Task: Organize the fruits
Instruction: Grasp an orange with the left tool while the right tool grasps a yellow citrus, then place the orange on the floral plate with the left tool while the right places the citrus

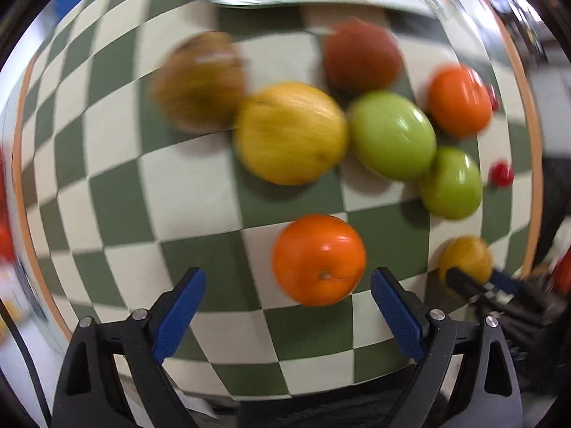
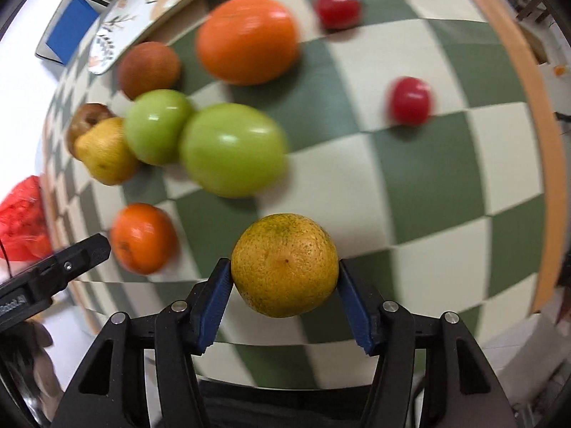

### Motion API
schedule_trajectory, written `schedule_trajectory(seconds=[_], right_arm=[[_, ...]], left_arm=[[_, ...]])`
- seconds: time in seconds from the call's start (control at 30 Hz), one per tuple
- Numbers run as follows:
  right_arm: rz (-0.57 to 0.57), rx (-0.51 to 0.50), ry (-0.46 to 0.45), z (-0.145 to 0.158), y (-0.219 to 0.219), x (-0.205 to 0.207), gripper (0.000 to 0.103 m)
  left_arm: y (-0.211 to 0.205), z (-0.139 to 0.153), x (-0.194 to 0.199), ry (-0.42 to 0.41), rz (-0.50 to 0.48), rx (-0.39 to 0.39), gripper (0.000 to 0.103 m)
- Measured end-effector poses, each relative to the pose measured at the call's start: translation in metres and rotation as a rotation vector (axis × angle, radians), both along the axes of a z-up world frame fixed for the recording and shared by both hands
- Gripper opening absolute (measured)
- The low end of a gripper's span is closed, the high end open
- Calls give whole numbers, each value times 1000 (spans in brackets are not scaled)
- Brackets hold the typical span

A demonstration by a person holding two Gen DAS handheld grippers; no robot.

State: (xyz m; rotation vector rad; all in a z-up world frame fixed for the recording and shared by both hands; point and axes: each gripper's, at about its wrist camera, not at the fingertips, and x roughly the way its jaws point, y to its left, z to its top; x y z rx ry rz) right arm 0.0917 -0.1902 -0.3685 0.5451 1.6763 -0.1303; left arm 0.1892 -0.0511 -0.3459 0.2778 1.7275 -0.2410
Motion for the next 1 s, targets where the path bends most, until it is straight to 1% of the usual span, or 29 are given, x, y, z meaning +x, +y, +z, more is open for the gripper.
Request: schedule_trajectory(seconds=[0.07,0.1,0.13,0.17,0.3,0.43,0.5,0.57,0.6,0.67,0.77,0.83,0.93,1.0], right_arm=[[-14,17,3,1,-4,-1,62],[-20,22,3,1,-4,-2,62],[-32,26,5,0,-4,-3,62],[-41,29,8,-1,-3,-4,62],[-75,43,6,-6,-4,-5,63],[-87,40,14,-15,-7,0,63],[-94,36,25,-17,-10,-4,63],[-93,32,27,-18,-12,-5,62],[-87,26,25,-18,-11,-5,62],[-77,12,28,-15,-9,-6,62],[-76,14,-8,2,-2,-4,62],[-75,23,-55,22,-1,2,62],[-64,35,-135,53,-2,22,62],[-54,42,-188,72,-5,44,62]], left_arm=[[-14,-11,-6,3,-67,25,93],[-19,-17,-9,6,-95,28,79],[-24,-22,-12,13,-117,33,69],[-26,-26,-14,28,-125,24,62],[-33,-30,-19,1,-147,24,61],[-31,-25,-18,-5,-135,4,61],[-32,-25,-19,-9,-125,-5,61],[-14,-14,-22,-6,-115,-19,60],[-11,-11,-22,-6,-109,-25,60],[8,-10,-17,-8,-94,-41,60],[21,15,-15,-20,-63,-92,60],[29,42,-8,-38,-32,-141,60],[39,86,14,-93,17,-215,60],[44,115,38,-126,59,-264,60]])
